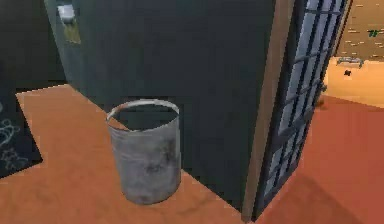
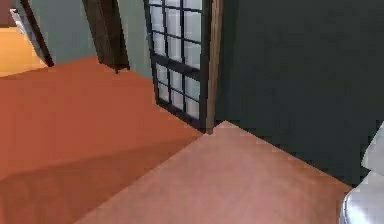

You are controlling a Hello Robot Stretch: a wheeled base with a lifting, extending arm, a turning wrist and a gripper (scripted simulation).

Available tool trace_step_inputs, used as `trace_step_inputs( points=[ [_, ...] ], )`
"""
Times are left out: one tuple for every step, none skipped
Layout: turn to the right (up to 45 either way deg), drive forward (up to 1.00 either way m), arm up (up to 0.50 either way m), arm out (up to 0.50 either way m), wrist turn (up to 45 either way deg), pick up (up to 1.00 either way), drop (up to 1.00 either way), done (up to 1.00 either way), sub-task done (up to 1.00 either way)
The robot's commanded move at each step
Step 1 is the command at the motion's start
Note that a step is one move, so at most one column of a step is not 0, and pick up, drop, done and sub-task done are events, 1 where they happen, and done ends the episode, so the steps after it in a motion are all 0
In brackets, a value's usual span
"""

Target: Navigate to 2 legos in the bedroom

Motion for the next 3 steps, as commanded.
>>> trace_step_inputs(
  points=[
    [45.0, 0.00, 0.00, 0.00, 0.0, 0.00, 0.00, 0.00, 0.00],
    [15.0, 0.00, 0.00, 0.00, 0.0, 0.00, 0.00, 0.00, 0.00],
    [3.0, 0.00, 0.00, 0.00, 0.0, 0.00, 0.00, 0.00, 0.00]
  ],
)
